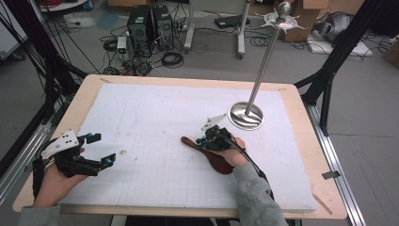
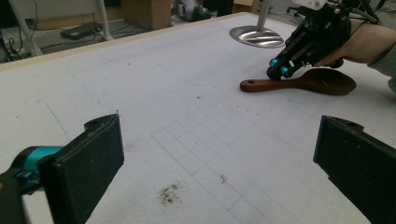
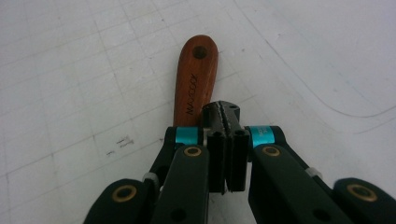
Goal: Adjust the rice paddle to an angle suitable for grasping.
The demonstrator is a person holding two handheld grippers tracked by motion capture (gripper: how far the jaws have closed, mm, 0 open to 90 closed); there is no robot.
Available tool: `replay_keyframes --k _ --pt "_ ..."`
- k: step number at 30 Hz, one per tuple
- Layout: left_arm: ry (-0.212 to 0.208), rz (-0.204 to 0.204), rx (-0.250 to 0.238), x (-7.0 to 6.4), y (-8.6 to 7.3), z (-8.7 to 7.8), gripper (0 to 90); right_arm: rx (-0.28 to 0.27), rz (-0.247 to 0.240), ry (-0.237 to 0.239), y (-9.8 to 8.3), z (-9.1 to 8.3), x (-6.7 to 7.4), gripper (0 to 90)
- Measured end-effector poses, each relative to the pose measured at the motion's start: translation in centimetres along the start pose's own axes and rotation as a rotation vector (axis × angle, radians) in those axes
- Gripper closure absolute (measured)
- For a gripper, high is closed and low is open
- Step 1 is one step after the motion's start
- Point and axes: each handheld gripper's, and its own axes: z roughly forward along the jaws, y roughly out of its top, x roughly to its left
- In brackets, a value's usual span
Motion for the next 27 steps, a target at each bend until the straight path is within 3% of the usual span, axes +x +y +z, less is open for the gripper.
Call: replay_keyframes --k 5,15,18,21,27 --pt "-0.003 0.000 0.001 0.0 0.0 0.1 2.2 -0.023 0.019 -0.005 0.0 -0.4 0.0 81.1" --pt "-0.017 0.004 0.006 -0.1 0.2 0.8 2.2 -0.089 0.044 -0.023 0.3 -2.2 0.3 51.2" --pt "-0.019 0.006 0.005 -0.1 0.3 0.9 2.2 -0.091 0.060 -0.025 0.3 -2.4 0.3 47.1" --pt "-0.022 0.005 0.004 -0.1 0.3 1.1 2.2 -0.085 0.086 -0.012 0.2 -2.7 0.2 37.4" --pt "-0.027 0.007 0.011 -0.2 0.3 1.4 2.2 -0.086 0.084 0.012 0.1 -3.0 0.3 25.8"
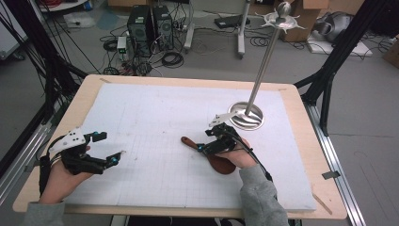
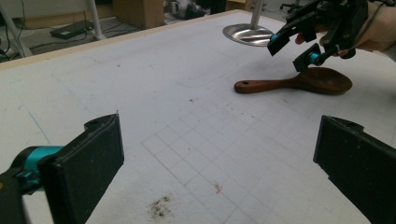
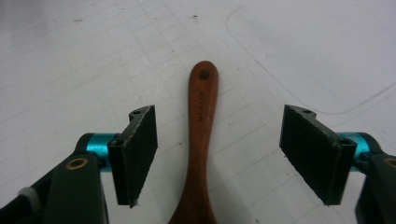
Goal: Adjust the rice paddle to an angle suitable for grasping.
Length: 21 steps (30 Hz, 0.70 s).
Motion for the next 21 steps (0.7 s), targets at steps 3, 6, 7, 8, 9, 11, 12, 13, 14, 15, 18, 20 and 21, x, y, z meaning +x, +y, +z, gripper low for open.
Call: replay_keyframes --k 3,6,7,8,9,11,12,13,14,15,18,20,21 --pt "0.003 0.001 0.000 0.1 0.0 -0.1 2.2 0.001 -0.014 0.045 0.0 -0.1 0.0 23.4" --pt "0.005 -0.002 -0.006 0.1 0.0 -0.2 2.2 0.011 -0.048 0.077 -0.1 -0.2 0.2 16.2" --pt "0.003 -0.002 -0.006 0.2 0.0 -0.2 2.2 0.011 -0.048 0.077 -0.1 -0.2 0.2 16.2" --pt "0.003 -0.001 -0.003 0.2 0.0 -0.2 2.2 0.005 -0.043 0.091 -0.1 -0.4 0.1 14.7" --pt "0.003 -0.001 -0.003 0.2 0.0 -0.2 2.2 0.005 -0.043 0.091 -0.1 -0.4 0.1 14.7" --pt "0.002 -0.004 -0.003 0.2 0.0 0.0 2.2 0.000 -0.045 0.083 -0.1 -0.6 0.0 14.6" --pt "0.000 -0.003 -0.003 0.2 0.1 0.1 2.2 0.008 -0.032 0.078 -0.2 -0.8 0.0 14.7" --pt "-0.003 -0.001 -0.003 0.2 0.1 0.1 2.2 0.008 -0.032 0.078 -0.2 -0.8 0.0 14.7" --pt "-0.005 0.000 -0.003 0.2 0.2 0.3 2.2 0.011 -0.039 0.076 -0.2 -0.8 0.0 14.6" --pt "-0.010 0.003 -0.001 0.2 0.2 0.5 2.2 0.026 -0.040 0.073 -0.3 -0.9 0.1 14.7" --pt "-0.026 0.007 0.004 0.1 0.3 1.2 2.2 0.070 -0.059 0.047 -0.6 -0.8 0.4 14.6" --pt "-0.033 0.007 0.013 0.1 0.3 1.4 2.2 0.079 -0.062 0.045 -0.6 -0.8 0.5 14.7" --pt "-0.034 0.009 0.014 0.2 0.3 1.4 2.2 0.081 -0.064 0.045 -0.6 -0.8 0.5 14.7"
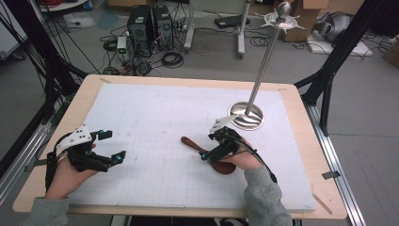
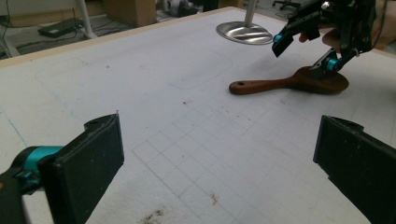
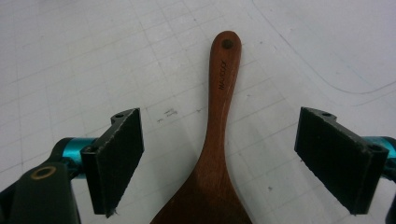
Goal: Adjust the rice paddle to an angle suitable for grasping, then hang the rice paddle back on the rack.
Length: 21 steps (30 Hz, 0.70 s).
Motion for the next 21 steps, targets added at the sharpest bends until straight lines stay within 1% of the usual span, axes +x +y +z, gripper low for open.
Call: replay_keyframes --k 2,5,10,12,14,17,18,21 --pt "0.009 -0.008 -0.006 0.11 0.01 -0.24 2.2 0.003 0.001 0.008 0.02 -0.01 0.00 14.7" --pt "0.022 -0.011 -0.018 0.28 0.08 -0.72 2.2 0.007 -0.002 0.006 0.03 0.12 0.04 14.7" --pt "0.024 -0.008 -0.020 0.19 0.08 -0.94 2.2 0.023 -0.007 0.008 0.04 0.44 0.08 15.0" --pt "0.024 -0.011 -0.020 0.10 0.07 -0.96 2.2 0.027 -0.003 0.005 0.07 0.54 0.12 15.4" --pt "0.024 -0.010 -0.018 0.05 0.07 -0.97 2.2 0.039 -0.011 -0.006 0.06 0.57 0.00 15.7" --pt "0.021 -0.008 -0.016 0.05 0.03 -0.95 2.2 0.043 0.002 -0.007 0.03 0.55 -0.22 17.4" --pt "0.020 -0.012 -0.016 0.04 -0.03 -0.92 2.2 0.040 0.018 -0.004 0.04 0.53 -0.32 17.5" --pt "0.021 -0.011 -0.011 0.12 -0.17 -0.92 2.2 0.049 0.038 -0.007 0.04 0.60 -0.53 17.5"
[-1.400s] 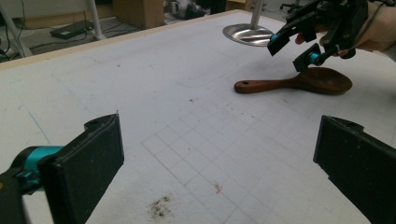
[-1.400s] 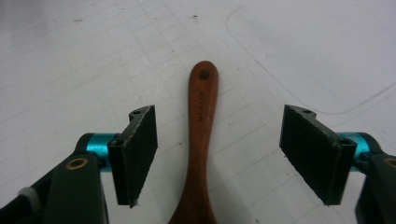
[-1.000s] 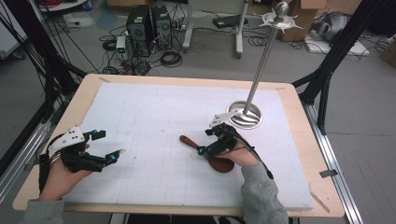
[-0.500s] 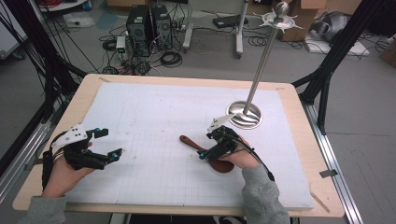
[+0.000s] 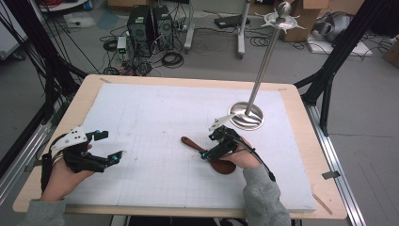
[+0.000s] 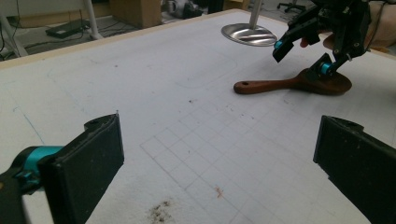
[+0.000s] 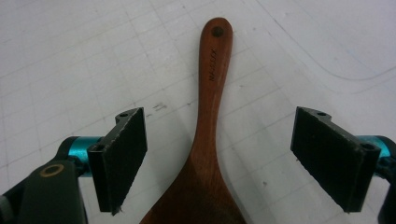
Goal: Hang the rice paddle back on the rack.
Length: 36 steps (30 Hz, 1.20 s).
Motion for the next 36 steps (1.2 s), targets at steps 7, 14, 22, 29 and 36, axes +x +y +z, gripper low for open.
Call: replay_keyframes --k 7,14,22,29,36 --pt "0.002 0.000 -0.002 -0.2 0.1 -0.1 2.2 0.048 -0.024 -0.030 0.1 0.6 0.3 18.6" --pt "0.002 -0.002 0.009 0.0 -0.1 0.0 2.2 0.052 -0.021 -0.015 0.3 0.7 0.4 21.7" --pt "0.005 -0.012 0.004 0.1 -0.3 -0.5 2.2 0.090 -0.019 -0.020 0.6 1.1 0.4 27.7" --pt "0.016 -0.020 0.000 0.1 -0.5 -0.9 2.2 0.106 -0.028 -0.017 0.9 1.5 0.5 33.2" --pt "0.019 -0.018 0.002 0.1 -0.6 -1.1 2.2 0.150 -0.002 -0.020 0.9 1.7 0.5 43.1"
